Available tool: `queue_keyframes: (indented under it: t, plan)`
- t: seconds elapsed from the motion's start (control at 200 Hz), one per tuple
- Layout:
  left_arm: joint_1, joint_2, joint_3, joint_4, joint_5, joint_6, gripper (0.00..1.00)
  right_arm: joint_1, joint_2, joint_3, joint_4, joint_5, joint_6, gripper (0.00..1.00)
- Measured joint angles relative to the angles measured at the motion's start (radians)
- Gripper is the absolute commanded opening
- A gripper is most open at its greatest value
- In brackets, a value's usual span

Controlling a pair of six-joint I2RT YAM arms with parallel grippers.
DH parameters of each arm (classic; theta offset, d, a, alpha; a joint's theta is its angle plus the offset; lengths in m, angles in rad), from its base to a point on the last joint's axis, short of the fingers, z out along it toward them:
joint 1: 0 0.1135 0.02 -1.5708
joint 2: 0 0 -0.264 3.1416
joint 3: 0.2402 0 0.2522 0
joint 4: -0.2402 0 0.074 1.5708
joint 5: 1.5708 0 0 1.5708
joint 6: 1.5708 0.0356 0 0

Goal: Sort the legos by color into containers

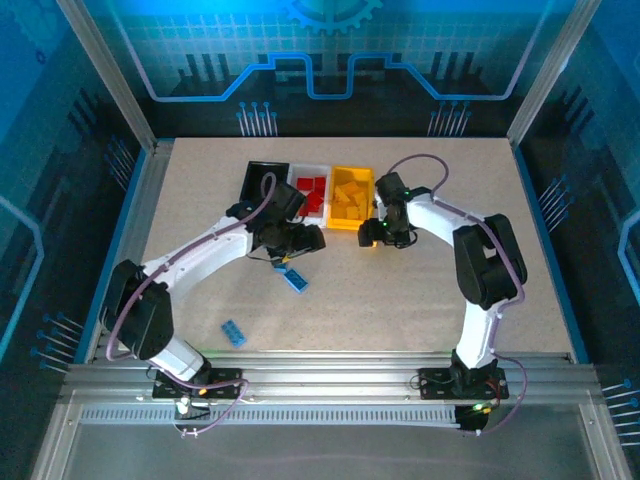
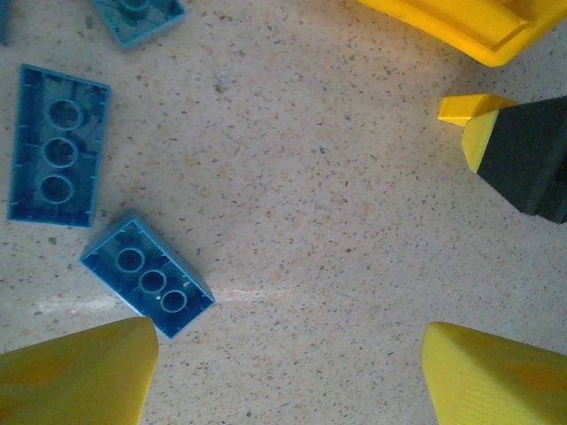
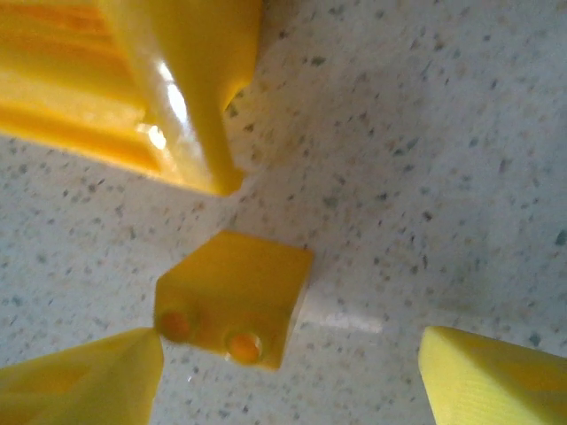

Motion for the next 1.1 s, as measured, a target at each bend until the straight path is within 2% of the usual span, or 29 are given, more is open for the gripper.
queue_keyframes:
  t: [0.22,0.38,0.615,0.845,1.096]
  plan:
    - [0.030,-0.050,-0.062,0.000,0.007,0.000,0.80,0.018,0.070,0.079,-0.014,0.036,-0.010,0.66]
    - [0.040,-0.070,-0.093,0.004,0.013,-0.010,0.80,0.043,0.091,0.113,-0.028,0.053,-0.008,0.53]
    - [0.040,-0.087,-0.126,0.015,0.015,-0.026,0.80,0.050,0.093,0.120,-0.045,0.072,-0.006,0.38]
    - [0.040,-0.089,-0.145,0.047,0.024,-0.045,0.80,0.050,0.050,0.089,-0.058,0.078,-0.001,0.37]
    - [0.040,-0.100,-0.145,0.048,0.024,-0.050,0.80,0.046,-0.161,0.042,-0.075,-0.029,0.063,0.37]
